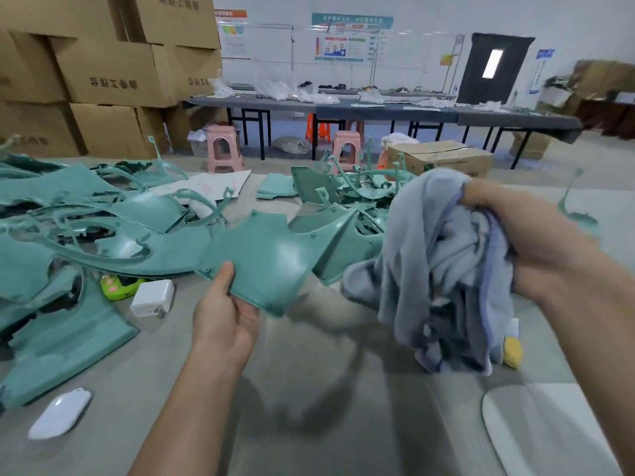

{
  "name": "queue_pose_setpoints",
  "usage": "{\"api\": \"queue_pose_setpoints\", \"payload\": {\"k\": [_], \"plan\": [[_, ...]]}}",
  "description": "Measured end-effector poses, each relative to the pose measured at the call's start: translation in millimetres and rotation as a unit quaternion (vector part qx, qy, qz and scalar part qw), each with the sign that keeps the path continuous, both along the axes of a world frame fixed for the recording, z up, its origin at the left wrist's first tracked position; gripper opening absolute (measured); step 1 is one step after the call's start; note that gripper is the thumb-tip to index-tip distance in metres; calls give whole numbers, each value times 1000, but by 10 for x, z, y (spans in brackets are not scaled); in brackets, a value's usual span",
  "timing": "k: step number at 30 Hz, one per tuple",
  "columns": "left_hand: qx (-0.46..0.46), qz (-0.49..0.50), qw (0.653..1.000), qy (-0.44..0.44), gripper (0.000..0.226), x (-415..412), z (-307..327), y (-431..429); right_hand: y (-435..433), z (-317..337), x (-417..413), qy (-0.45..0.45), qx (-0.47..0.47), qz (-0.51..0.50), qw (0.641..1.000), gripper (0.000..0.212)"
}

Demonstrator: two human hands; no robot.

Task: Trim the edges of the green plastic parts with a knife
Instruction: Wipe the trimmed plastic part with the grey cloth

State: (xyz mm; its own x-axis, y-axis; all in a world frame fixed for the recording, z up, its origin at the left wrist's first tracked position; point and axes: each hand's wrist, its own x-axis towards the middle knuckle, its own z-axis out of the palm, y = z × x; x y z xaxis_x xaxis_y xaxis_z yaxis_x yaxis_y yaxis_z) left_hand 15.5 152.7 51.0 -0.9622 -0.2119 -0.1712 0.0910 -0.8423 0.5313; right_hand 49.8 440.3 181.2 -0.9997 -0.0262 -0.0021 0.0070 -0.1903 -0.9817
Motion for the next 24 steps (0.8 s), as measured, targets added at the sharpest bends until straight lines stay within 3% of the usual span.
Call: {"api": "queue_pose_setpoints", "payload": {"k": [5, 6, 8, 10, 12, 15, 16, 20, 22, 24], "plan": [[-43, 10, 999, 24, 28, 80, -8, 173, -299, -522, 174, -124, -66, -32, 989, 29], [-73, 44, 996, 35, 26, 103, -9, 193, -337, -678, 182, -131, -17, -70, 989, 29], [-193, 149, 968, 62, 23, 163, -26, 197, -427, -972, 198, -63, 170, -150, 972, 23], [-358, 237, 896, 115, 22, 222, -68, 162, -547, -1176, 290, 15, 331, -152, 931, 40], [-488, 250, 821, 161, 24, 258, -162, 186, -641, -1305, 375, 54, 399, -169, 900, 52], [-662, 238, 691, 169, 18, 315, -306, 359, -837, -1419, 428, 129, 486, -154, 851, 46], [-682, 205, 680, 173, 20, 333, -347, 437, -897, -1443, 427, 132, 507, -132, 841, 51], [-665, 15, 730, 158, 43, 341, -370, 601, -994, -1474, 264, 107, 491, -51, 863, 89], [-636, -32, 756, 150, 51, 330, -381, 599, -1005, -1476, 203, 133, 522, -59, 840, 74], [-604, -40, 784, 137, 56, 322, -388, 601, -988, -1471, 202, 158, 490, -54, 855, 57]]}}
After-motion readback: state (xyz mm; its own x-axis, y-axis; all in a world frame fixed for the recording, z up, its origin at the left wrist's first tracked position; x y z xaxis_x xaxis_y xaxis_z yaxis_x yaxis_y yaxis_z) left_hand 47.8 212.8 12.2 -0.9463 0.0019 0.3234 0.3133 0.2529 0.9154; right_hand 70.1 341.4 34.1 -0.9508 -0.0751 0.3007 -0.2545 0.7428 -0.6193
